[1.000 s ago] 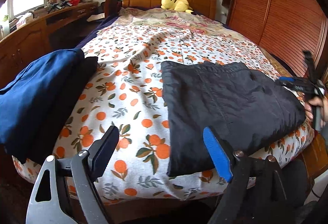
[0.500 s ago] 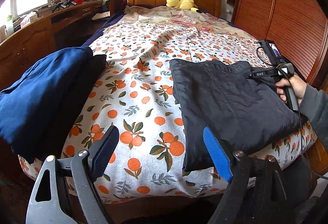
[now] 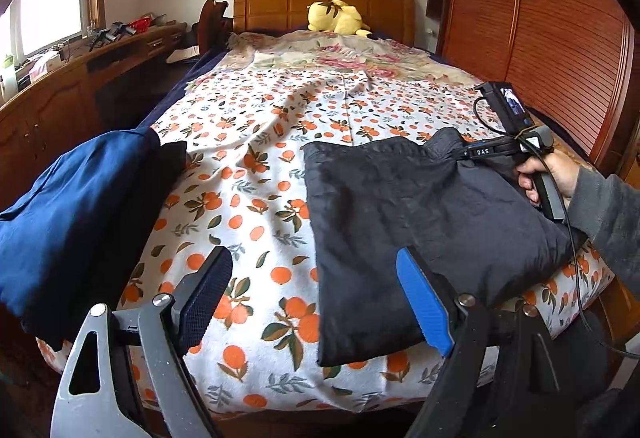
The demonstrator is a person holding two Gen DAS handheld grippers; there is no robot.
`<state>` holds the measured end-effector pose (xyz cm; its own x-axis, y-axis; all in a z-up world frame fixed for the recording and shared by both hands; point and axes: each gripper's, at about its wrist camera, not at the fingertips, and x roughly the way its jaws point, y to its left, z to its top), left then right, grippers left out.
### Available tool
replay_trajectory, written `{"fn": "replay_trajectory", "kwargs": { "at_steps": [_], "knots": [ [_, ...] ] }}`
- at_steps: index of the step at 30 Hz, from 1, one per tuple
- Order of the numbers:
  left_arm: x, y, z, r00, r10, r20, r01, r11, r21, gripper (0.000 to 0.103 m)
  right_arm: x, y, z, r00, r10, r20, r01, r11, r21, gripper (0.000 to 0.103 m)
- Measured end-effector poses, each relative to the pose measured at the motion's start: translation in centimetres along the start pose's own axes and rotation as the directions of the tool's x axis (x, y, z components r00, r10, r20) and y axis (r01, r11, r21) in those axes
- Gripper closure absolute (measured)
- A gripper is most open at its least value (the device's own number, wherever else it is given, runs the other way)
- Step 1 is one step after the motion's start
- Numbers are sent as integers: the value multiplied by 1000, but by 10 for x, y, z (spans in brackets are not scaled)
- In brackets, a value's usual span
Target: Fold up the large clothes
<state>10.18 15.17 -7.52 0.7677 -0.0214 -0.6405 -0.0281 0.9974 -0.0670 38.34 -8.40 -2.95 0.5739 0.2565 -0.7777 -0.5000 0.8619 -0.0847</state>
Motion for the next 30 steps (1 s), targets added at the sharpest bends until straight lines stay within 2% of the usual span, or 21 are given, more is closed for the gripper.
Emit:
{"fn": "replay_trajectory", "kwargs": {
  "at_steps": [4, 10, 15, 18, 22, 26, 30],
  "knots": [
    [4, -5, 0, 1000, -9, -5, 9, 1000, 1, 18, -32, -11, -19, 999, 16, 38, -16, 1000, 8, 58],
    [11, -16, 2, 999, -30, -11, 30, 999, 16, 18, -85, -45, -82, 998, -6, 58, 3, 999, 53, 58],
    [21, -26, 3, 998, -54, -21, 55, 998, 30, 18, -120, -84, -129, 994, -106, 40, 101, 990, 98, 57],
    [27, -34, 4, 997, -68, -25, 69, 997, 37, 18, -136, -107, -152, 992, -122, 32, 115, 979, 171, 57],
    [31, -45, 4, 996, -81, -29, 83, 996, 44, 18, -146, -126, -170, 991, -130, 27, 120, 965, 235, 57],
    [33, -57, 1, 996, -84, -40, 87, 995, 59, 18, -147, -131, -175, 997, -64, 36, 50, 950, 307, 56],
    [34, -66, -4, 995, -86, -56, 90, 993, 74, 18, -142, -130, -177, 998, -52, 39, 38, 950, 310, 55]
  ]
}}
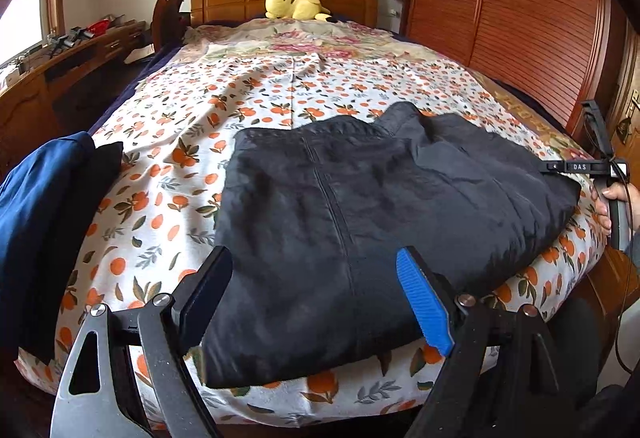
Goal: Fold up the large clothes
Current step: 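Pinch the bundle edge with the right tool to straighten it, release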
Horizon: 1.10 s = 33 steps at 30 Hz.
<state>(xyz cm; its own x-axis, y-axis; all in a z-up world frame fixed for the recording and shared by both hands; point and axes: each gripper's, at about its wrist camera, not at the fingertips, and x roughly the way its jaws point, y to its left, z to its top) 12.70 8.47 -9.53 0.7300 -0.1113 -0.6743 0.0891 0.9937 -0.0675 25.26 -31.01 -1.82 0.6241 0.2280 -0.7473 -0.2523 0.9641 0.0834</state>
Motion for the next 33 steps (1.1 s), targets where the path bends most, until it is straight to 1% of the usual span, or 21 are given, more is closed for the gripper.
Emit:
{"fn": "replay_trajectory", "kwargs": {
  "at_steps": [3, 4, 5, 8, 10, 13, 15, 18, 21, 22, 23, 24, 25, 26, 29, 33],
  "knots": [
    [0, -6, -5, 1000, 2, -15, -2, 1000, 6, 18, 5, -5, -1, 1000, -4, -12, 5, 1000, 8, 55],
    [0, -7, -6, 1000, 1, -17, 0, 1000, 6, 18, 5, -6, -2, 1000, -4, -17, 4, 1000, 18, 60],
    [-1, -8, -8, 1000, -1, -19, 1, 1000, 7, 18, 7, -6, -2, 1000, 7, -17, -6, 1000, 21, 80],
    [-2, -10, -12, 1000, 0, -27, 0, 1000, 5, 18, 5, -2, -6, 999, 32, -1, -32, 999, -8, 98],
    [-2, -10, -14, 1000, -1, -31, 1, 1000, -1, 18, -2, -3, -10, 999, 33, 10, -33, 999, -9, 99],
    [-4, -11, -16, 999, 3, -34, -4, 1000, -2, 18, -14, -5, -17, 999, -6, 33, 7, 1000, -23, 100],
    [-6, -11, -16, 999, 5, -32, -5, 1000, -3, 18, -18, -8, -21, 999, -8, 35, 9, 1000, -14, 100],
    [-9, -10, -16, 1000, 13, -23, -13, 1000, -4, 18, -27, 1, -28, 998, -26, 57, 29, 998, -52, 100],
    [-11, -10, -17, 1000, 24, -17, -24, 1000, -5, 18, -39, 9, -33, 995, -73, 66, 78, 994, -71, 93],
    [-12, -10, -18, 1000, 27, -16, -27, 1000, -7, 18, -43, 11, -34, 994, -77, 71, 82, 994, -70, 88],
    [-13, -10, -19, 999, 30, -15, -30, 1000, -9, 18, -46, 13, -35, 994, -76, 77, 82, 994, -69, 79],
    [-13, -10, -20, 999, 32, -16, -33, 999, -13, 18, -50, 15, -37, 994, -76, 81, 82, 994, -71, 74],
    [-14, -10, -21, 999, 35, -17, -35, 999, -15, 18, -54, 18, -39, 993, -74, 89, 81, 994, -75, 65],
    [-14, -10, -22, 999, 38, -18, -38, 999, -17, 18, -58, 21, -41, 993, -68, 96, 75, 994, -79, 60],
    [-16, -11, -23, 998, 55, -21, -56, 998, -26, 18, -64, 31, -48, 994, -31, 109, 41, 995, -94, 53],
    [-23, -14, -22, 997, 73, 14, -72, 997, -27, 18, -64, 49, -61, 993, 43, 106, -33, 995, -93, 51]
  ]
}}
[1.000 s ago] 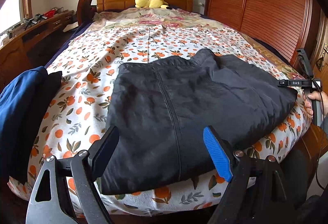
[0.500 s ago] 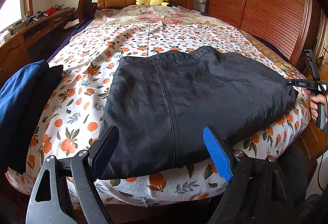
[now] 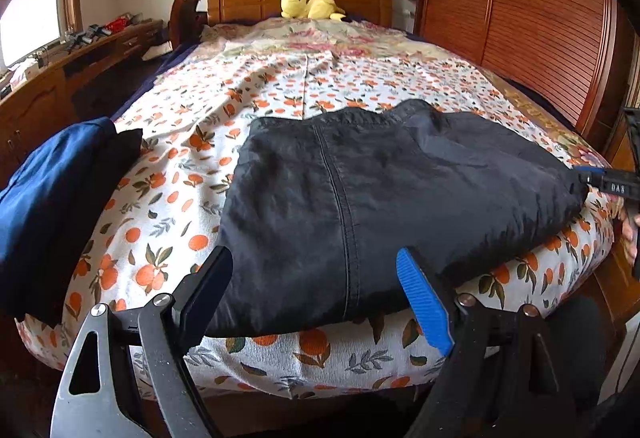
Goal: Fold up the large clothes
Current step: 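Pinch the bundle edge with the right tool to straighten it, release, then grasp the black jacket bundle edge with the left tool and lift it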
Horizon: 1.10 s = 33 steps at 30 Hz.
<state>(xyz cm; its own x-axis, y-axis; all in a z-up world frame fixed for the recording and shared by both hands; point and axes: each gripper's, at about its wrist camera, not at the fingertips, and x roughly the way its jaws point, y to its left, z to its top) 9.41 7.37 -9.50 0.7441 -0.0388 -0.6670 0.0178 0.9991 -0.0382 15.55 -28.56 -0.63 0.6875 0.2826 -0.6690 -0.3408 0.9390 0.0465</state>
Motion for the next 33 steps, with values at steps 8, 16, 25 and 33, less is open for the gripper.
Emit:
{"fn": "replay_trajectory", "kwargs": {
  "at_steps": [8, 16, 25, 33],
  "knots": [
    [1, 7, -2, 1000, 10, 4, -10, 1000, -28, 38, 18, 53, -5, 992, 126, -10, -127, 988, -83, 51],
    [20, 39, -23, 993, 81, -82, -90, 989, -114, 40, 37, 90, -1, 974, 226, -16, -226, 966, -128, 51],
    [26, 55, -34, 991, 75, -115, -94, 980, -175, 40, 74, 71, -5, 952, 301, -57, -304, 950, -67, 44],
    [37, 55, -35, 991, 29, -131, -55, 978, -202, 40, 75, 72, -9, 960, 275, -50, -279, 954, -113, 44]
  ]
}}
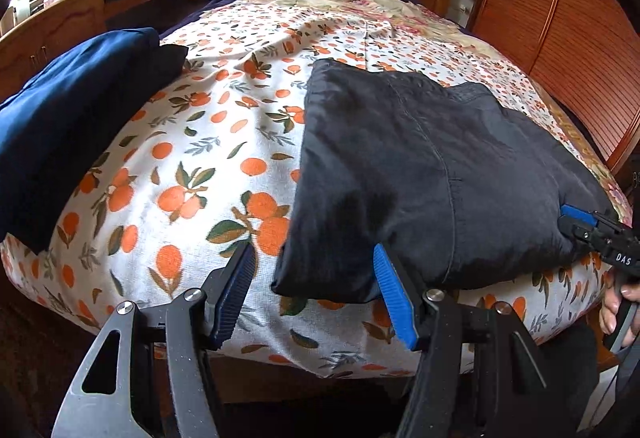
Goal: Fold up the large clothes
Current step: 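Grasp the black jacket bundle edge with the left tool and lift it, then fold the held bundle over onto itself with the left tool, release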
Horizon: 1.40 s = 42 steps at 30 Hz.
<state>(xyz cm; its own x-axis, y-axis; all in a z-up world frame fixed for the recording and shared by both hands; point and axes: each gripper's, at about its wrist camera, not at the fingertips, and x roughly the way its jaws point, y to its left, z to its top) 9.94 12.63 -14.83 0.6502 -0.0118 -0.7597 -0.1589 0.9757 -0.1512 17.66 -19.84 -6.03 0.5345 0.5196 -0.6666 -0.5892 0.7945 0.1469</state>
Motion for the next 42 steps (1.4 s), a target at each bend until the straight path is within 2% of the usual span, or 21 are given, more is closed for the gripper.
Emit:
{"fn": "replay_trajectory", "kwargs": {
  "at_steps": [2, 3, 4, 6, 7, 8, 10, 12, 15, 18, 21, 26, 29, 31, 35, 39, 42],
  "knots": [
    [2, -1, 0, 1000, 3, -5, -4, 1000, -9, 44, -1, 9, 1, 1000, -6, 3, 6, 1000, -8, 44],
    [3, -1, 1, 1000, -3, -12, 3, 1000, -16, 55, -1, 9, 1, 1000, -6, 5, 6, 1000, -9, 44],
    [4, -1, 1, 1000, -10, -19, 10, 1000, -21, 61, -2, 8, 0, 1000, -2, 8, 2, 1000, -9, 44],
    [4, -4, 4, 1000, -1, -29, 1, 1000, -29, 83, -4, 6, -1, 1000, 8, 16, -8, 1000, -4, 44],
    [2, -5, 5, 1000, -8, -25, 8, 1000, -27, 88, -4, 5, -2, 1000, 14, 19, -14, 1000, 1, 44],
    [-9, -9, 8, 1000, -12, 23, 12, 1000, -26, 90, -5, 4, -2, 1000, 18, 21, -18, 1000, 5, 44],
    [-30, -19, 13, 995, -16, 102, 15, 1000, 6, 91, -10, 4, -7, 999, 28, 26, -28, 1000, 6, 44],
    [-43, -39, 24, 992, -4, 124, -4, 998, 59, 93, -12, 1, -10, 999, 39, 29, -39, 999, -1, 44],
    [-56, -68, 39, 987, -24, 159, 8, 995, 99, 94, -18, -3, -15, 999, 28, 34, -28, 1000, -11, 44],
    [-70, -90, 53, 974, -92, 206, 73, 993, 97, 94, -33, -13, -21, 998, 21, 52, -21, 1000, 12, 44],
    [-76, -123, 73, 960, -134, 246, 102, 985, 139, 95, -54, -30, -28, 997, 4, 79, -7, 999, 44, 44],
    [-75, -191, 102, 939, -218, 265, 153, 958, 244, 95, -80, -64, -43, 992, -80, 94, 75, 996, 56, 44],
    [-71, -236, 108, 929, -274, 249, 188, 929, 320, 95, -87, -82, -54, 987, -139, 80, 134, 988, 72, 44],
    [-66, -261, 111, 923, -304, 236, 209, 911, 356, 95, -94, -96, -62, 985, -151, 80, 142, 984, 109, 44],
    [-45, -310, 117, 906, -396, 148, 318, 869, 378, 95, -113, -114, -78, 980, -175, 90, 158, 973, 169, 44],
    [-20, -347, 98, 903, -425, 67, 360, 832, 422, 95, -129, -118, -91, 974, -213, 79, 193, 959, 206, 44],
    [-11, -353, 77, 909, -412, 59, 348, 830, 435, 95, -136, -119, -92, 972, -226, 66, 206, 951, 231, 44]
  ]
}}
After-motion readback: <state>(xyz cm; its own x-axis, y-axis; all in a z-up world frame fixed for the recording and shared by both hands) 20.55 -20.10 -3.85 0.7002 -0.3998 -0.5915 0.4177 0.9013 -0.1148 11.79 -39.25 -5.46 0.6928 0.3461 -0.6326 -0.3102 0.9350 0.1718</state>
